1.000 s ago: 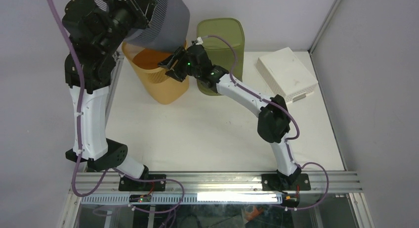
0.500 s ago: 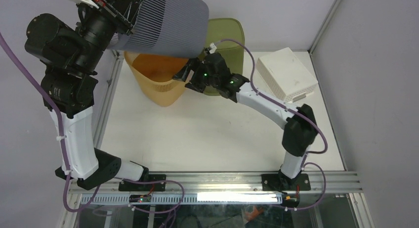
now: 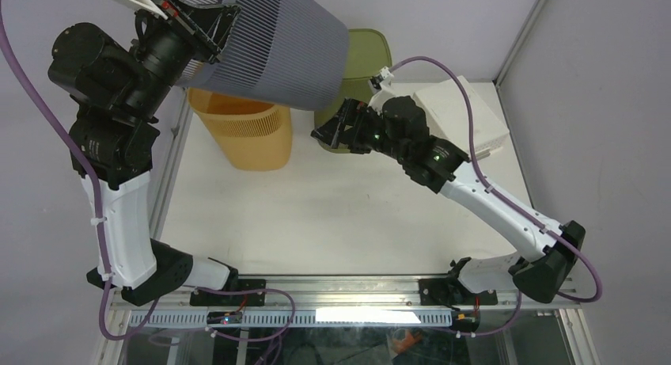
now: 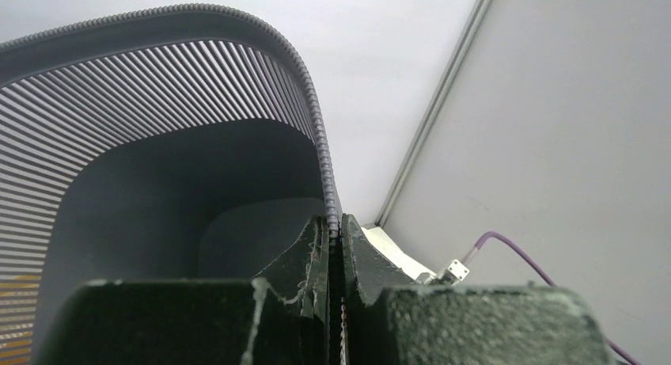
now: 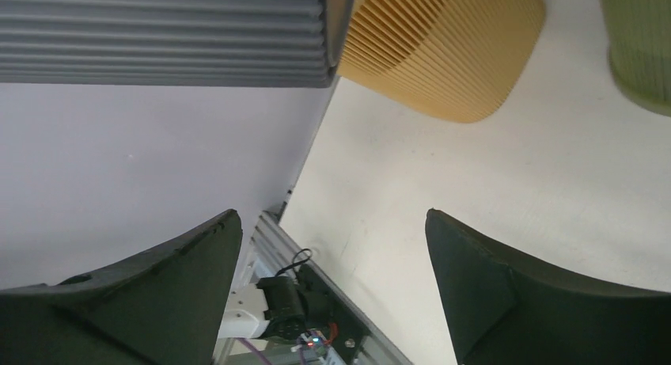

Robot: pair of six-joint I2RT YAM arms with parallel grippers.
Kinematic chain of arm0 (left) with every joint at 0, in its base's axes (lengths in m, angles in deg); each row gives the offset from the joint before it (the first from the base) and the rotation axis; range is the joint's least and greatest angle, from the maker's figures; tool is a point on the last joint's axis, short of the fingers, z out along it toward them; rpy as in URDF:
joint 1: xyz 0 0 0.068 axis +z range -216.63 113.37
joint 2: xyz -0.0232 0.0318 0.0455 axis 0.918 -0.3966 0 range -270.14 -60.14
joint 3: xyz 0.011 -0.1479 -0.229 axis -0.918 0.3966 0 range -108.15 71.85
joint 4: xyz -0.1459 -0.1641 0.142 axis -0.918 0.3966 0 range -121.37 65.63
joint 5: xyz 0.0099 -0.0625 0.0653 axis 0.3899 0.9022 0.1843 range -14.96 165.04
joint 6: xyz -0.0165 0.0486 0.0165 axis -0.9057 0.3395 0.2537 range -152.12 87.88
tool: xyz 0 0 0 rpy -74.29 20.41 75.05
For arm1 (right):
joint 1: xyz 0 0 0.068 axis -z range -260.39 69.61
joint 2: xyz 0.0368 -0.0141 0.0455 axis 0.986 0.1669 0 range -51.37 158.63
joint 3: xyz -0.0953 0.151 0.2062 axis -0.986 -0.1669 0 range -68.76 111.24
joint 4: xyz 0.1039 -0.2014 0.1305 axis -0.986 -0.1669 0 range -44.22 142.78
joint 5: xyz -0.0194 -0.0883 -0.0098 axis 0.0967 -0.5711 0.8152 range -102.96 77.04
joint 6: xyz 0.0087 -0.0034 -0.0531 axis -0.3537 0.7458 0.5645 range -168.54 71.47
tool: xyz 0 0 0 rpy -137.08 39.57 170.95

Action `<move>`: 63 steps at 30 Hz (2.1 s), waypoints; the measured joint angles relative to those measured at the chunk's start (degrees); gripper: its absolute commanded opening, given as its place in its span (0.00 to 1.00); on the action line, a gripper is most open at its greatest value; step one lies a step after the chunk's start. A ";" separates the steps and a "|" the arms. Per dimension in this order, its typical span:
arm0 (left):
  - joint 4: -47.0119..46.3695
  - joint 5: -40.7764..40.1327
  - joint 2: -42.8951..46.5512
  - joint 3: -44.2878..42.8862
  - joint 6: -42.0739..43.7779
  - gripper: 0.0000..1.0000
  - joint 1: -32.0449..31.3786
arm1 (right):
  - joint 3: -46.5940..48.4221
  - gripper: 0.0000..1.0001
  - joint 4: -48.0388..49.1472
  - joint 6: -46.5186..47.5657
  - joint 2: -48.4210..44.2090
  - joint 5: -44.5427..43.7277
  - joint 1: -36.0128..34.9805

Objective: Turn the large container upside down

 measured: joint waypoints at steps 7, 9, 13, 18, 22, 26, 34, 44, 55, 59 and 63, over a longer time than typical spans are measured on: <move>-0.13 5.90 0.00 0.31 -2.47 0.00 0.07 | -4.15 0.99 -7.23 6.16 -7.30 -3.93 4.13; -0.76 9.03 0.02 1.03 -4.15 0.00 0.07 | -4.79 0.99 -9.94 8.13 -12.37 -4.42 9.14; -3.48 16.02 0.02 4.50 -8.26 0.00 0.04 | -1.84 0.99 -15.21 11.63 -20.13 -4.11 21.53; -6.69 21.99 0.17 11.54 -12.70 0.00 -0.04 | 6.67 0.99 -21.18 14.78 -21.24 -2.97 28.46; -8.57 25.38 0.42 17.53 -15.30 0.00 -0.13 | 9.75 0.98 -25.24 15.89 -20.11 -1.95 30.34; -10.67 26.67 1.81 24.94 -17.00 0.00 -1.66 | 11.43 0.98 -27.56 16.46 -17.99 -2.03 30.64; -12.63 24.28 3.69 36.98 -18.32 0.00 -13.77 | 10.95 0.99 -31.12 16.70 -16.96 -4.11 30.64; -21.64 12.61 6.47 54.51 -24.48 0.00 -25.03 | 7.61 0.99 -38.40 16.20 -18.03 -9.57 30.64; -38.10 -6.43 12.66 74.01 -35.52 0.00 -27.74 | 1.88 0.98 -43.95 11.96 -19.37 -9.94 30.64; -41.68 -10.23 14.40 78.53 -38.21 0.00 -28.28 | -5.66 0.97 -43.52 9.11 -22.08 -6.60 30.64; -44.30 -13.03 16.65 83.43 -40.26 0.00 -28.50 | -10.91 0.97 -43.60 6.62 -24.28 -4.39 30.64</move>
